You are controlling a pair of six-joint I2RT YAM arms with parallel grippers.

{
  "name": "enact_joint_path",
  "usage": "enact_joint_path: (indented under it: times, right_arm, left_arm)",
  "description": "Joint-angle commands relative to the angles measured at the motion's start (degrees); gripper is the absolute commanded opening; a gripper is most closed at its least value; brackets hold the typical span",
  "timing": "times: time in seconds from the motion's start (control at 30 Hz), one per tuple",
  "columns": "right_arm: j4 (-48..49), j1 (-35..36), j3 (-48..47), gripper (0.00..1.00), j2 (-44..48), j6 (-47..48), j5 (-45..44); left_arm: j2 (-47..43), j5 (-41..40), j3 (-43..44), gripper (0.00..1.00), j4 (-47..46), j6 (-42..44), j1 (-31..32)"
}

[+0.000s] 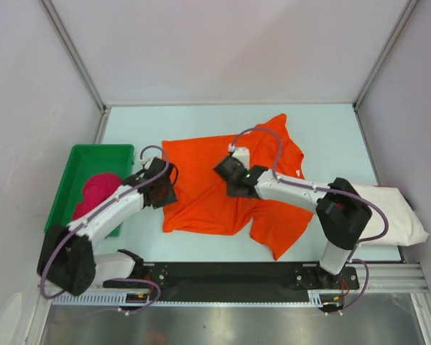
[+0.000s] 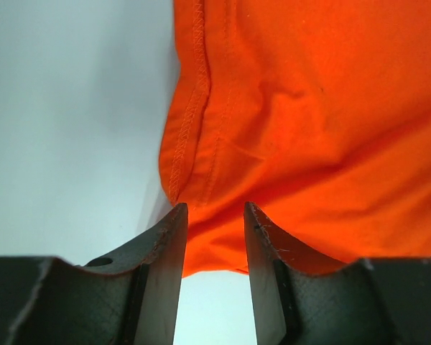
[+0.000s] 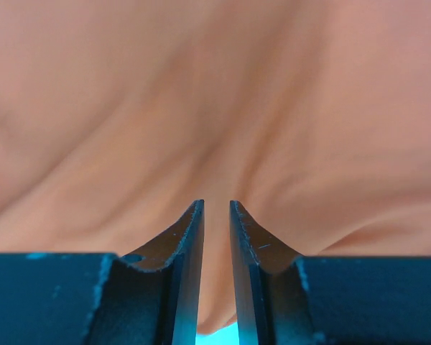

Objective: Fold and stack the t-shirts
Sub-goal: Flatten out the tshirt

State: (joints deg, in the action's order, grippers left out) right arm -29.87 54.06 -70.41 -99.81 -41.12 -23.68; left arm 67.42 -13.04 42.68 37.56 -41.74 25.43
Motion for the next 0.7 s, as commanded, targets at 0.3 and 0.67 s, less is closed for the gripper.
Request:
enact_joint_path:
  times: [0.3, 0.67]
  right_arm:
    - [-5.8, -13.0, 2.4, 0.25, 12.0, 6.9, -4.5]
    - [-5.6, -13.5, 7.1, 0.24, 13.7, 6.4, -3.1]
  left_arm:
    - [32.1, 7.1, 28.3, 0.38, -7.8, 8.4, -5.4]
    - [46.7, 8.3, 41.5, 0.24, -7.9, 12.9, -10.8]
